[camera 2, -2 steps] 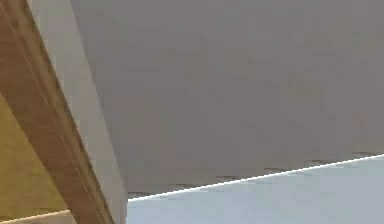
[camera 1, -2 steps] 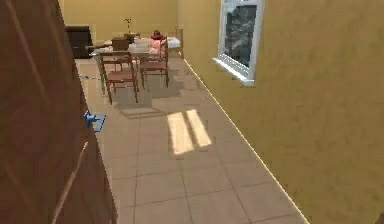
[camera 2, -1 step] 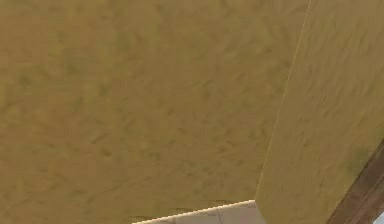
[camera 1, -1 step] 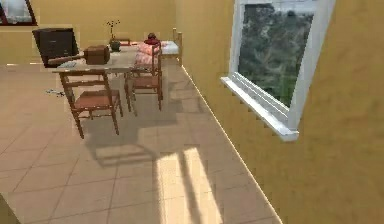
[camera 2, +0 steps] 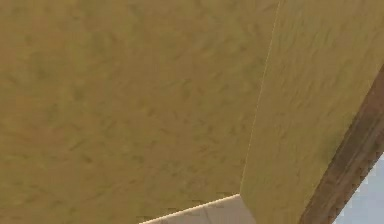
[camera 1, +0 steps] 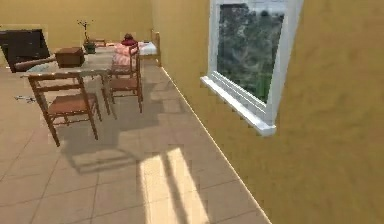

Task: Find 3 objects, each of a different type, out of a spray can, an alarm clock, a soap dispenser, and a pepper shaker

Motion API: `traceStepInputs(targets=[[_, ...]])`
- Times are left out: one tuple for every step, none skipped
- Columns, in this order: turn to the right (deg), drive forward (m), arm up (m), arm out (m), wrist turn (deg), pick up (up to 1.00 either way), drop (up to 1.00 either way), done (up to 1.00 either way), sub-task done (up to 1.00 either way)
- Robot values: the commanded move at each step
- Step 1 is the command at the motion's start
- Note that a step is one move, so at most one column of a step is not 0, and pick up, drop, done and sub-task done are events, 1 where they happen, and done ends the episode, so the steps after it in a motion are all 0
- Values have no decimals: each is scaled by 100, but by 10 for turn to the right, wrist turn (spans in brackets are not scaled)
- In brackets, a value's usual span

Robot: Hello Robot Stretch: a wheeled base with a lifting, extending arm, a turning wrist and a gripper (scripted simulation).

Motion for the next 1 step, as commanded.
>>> traceStepInputs(targets=[[0,30,0,0,0,0,0,0,0]])
